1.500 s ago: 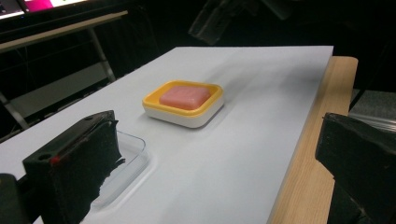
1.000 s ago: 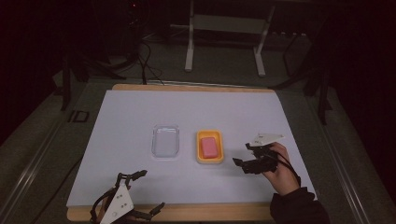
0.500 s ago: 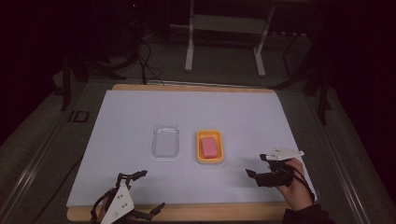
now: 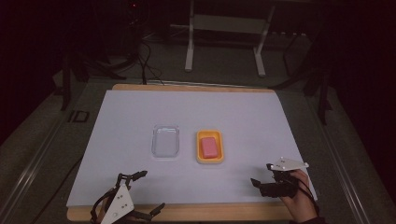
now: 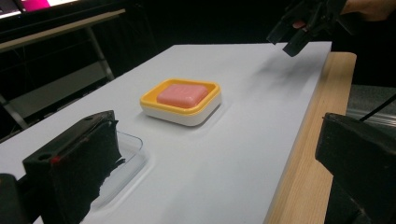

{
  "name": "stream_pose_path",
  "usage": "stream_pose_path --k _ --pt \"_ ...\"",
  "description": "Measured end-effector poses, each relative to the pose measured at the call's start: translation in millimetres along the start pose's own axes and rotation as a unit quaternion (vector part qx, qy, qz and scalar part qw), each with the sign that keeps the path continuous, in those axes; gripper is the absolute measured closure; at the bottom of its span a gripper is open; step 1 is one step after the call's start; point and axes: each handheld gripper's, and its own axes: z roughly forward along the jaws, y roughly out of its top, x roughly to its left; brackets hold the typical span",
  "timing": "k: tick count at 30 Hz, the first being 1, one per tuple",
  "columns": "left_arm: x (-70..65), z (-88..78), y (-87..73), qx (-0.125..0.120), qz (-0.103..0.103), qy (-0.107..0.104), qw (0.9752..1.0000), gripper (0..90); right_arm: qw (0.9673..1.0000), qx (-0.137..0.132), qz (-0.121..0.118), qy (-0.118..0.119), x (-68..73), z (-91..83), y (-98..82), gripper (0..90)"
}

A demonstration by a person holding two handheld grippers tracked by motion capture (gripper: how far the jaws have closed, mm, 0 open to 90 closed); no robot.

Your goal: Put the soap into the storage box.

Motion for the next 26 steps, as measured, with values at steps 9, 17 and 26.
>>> stream_pose_path --k 9,17,26 --pt "-0.9 0.1 0.6 -0.002 0.0 -0.002 1.0 0.5 0.9992 0.0 0.036 -0.019 -13.0 4.8 -18.2 15.9" --pt "-1.1 0.9 0.2 0.002 0.001 -0.003 1.0 0.5 0.9988 -0.017 0.037 -0.028 -14.7 1.9 -15.9 15.9" --pt "-1.2 1.6 0.0 0.005 0.002 -0.004 1.0 0.5 0.9992 -0.011 0.032 -0.024 -14.0 4.5 -16.0 16.5"
